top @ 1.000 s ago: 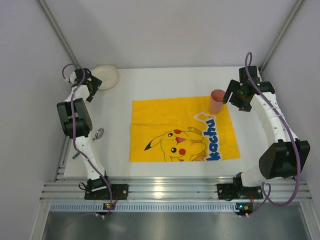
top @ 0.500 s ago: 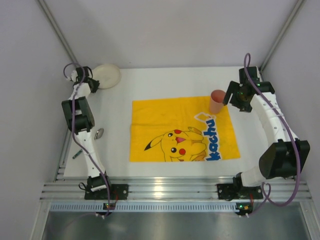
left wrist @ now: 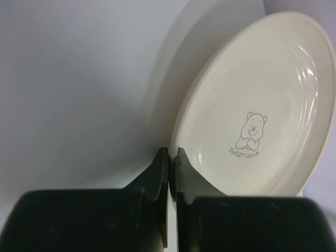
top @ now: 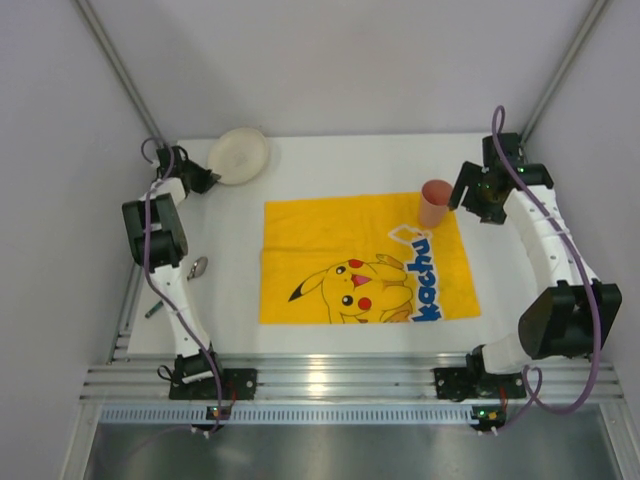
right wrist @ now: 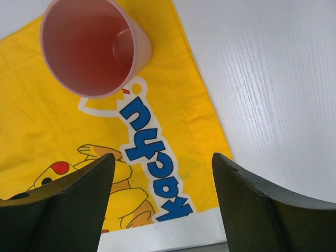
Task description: Set the dinner table for one person
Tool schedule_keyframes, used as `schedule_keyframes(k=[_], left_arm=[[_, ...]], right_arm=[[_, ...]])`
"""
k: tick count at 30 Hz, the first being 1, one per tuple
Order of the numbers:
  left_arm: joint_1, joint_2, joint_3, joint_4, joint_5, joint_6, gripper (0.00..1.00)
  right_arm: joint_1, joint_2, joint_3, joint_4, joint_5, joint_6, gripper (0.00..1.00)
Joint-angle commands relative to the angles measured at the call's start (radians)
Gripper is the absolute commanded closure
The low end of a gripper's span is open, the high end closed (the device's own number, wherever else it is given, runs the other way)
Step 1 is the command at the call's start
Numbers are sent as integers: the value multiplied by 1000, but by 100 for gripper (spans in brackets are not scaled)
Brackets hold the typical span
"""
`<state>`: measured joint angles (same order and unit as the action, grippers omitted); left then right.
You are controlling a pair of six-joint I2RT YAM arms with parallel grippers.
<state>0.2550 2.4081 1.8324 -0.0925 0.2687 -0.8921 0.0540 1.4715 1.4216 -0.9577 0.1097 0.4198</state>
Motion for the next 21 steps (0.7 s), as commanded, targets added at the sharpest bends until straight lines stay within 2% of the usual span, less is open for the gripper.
schedule_keyframes(k=[1,6,9,10,15,21], left_arm=[[-19,-130,-139,158,239,2,100],[-65,-263,-342,226,431,44,100],[-115,-355,-418,186,503,108,100],[-132,-400,-429,125,515,134,100],[-281,-556,-475,-110,465,318,100],[-417,-704,-594,-220,374,374,100]], right_arm=[[-11,-56,56,13,-30,5,25],[-13,-102,47,23,-57,20,25],[-16,-138,17,34,-80,33,25],[-13,-149,10,39,-93,36,25],[-13,-230,-67,50,-131,56,26],[-2,-342,-154,50,-148,68,25]])
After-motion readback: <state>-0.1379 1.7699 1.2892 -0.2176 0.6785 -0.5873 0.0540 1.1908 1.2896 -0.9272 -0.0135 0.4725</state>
